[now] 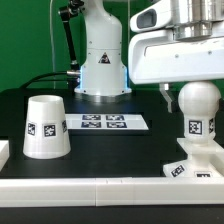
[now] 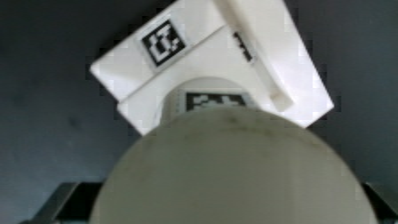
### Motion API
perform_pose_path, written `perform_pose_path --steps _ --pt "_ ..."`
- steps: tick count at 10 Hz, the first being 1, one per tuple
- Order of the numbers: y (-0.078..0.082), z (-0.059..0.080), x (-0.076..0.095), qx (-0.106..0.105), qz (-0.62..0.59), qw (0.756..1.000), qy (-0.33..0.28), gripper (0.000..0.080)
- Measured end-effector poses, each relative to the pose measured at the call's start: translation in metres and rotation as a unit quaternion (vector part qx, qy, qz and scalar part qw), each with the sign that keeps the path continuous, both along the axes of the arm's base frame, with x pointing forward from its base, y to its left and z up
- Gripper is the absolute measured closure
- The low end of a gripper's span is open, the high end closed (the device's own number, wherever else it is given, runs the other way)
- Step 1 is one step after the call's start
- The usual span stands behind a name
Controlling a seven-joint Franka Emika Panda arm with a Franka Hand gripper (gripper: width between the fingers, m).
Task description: Assemble lamp
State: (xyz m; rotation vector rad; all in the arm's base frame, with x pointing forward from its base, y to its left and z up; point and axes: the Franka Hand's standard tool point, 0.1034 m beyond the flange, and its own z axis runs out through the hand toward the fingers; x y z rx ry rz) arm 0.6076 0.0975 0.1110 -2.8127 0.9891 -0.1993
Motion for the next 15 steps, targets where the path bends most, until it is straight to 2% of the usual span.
perform_pose_path --steps 3,4,7,11,13,14,15 --pt "0.0052 -0.0008 -0.0028 0.05 -0.143 0.988 0.029 0.0222" --pt "0.0046 -0.0015 -0.0028 0.06 -0.172 0.983 0.033 0.0222" --pt "0.0013 -0.0022 -0.0018 0.101 -0.29 0.95 0.052 0.0222" --pt "0.0032 -0.0026 -0.0023 0.123 -0.378 0.915 0.068 0.0222" --pt "0.0034 -0.0028 -0.0024 0.123 -0.377 0.916 0.068 0.0222" --pt "0.0034 -0.0028 -0.0025 0.121 -0.36 0.923 0.065 0.0126" --pt "0.0038 -0.0032 -0.0033 0.115 -0.324 0.937 0.062 0.0126"
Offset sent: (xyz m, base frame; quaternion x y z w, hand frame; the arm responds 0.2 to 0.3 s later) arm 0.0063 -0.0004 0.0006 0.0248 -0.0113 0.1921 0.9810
